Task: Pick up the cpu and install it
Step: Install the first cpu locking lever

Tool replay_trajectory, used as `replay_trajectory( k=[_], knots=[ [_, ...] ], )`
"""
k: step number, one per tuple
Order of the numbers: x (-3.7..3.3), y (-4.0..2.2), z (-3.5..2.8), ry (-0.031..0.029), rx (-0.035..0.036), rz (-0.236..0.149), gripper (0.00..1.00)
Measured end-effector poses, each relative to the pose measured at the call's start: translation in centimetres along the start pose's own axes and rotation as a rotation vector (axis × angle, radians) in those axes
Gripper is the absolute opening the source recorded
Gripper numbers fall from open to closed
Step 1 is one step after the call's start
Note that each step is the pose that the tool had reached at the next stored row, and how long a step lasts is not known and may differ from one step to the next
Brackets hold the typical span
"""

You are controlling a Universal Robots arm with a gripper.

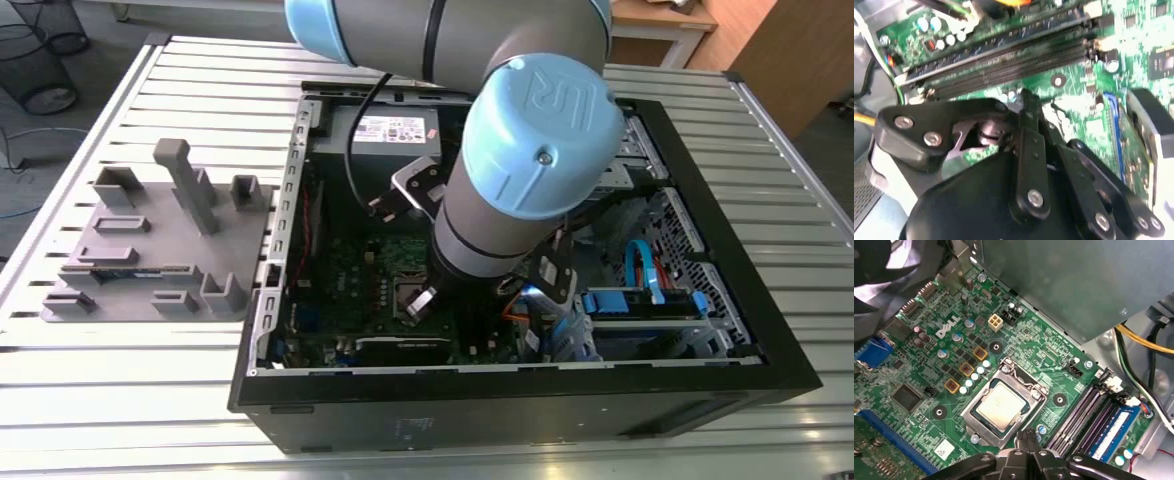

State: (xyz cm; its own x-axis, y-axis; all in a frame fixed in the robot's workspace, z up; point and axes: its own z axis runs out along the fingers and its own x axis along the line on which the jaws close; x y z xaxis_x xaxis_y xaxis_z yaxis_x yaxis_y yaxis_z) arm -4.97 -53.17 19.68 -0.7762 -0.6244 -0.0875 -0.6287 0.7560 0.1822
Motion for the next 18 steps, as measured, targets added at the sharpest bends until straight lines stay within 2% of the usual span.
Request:
replay_trajectory(
  k=[10, 18],
  knots=[
    [-0.23, 0.37, -1.11, 0.0002, 0.0001, 0.0, 0.11],
    [-0.45, 0.76, -2.4, 0.0004, 0.0001, 0.0, 0.11]
  ],
)
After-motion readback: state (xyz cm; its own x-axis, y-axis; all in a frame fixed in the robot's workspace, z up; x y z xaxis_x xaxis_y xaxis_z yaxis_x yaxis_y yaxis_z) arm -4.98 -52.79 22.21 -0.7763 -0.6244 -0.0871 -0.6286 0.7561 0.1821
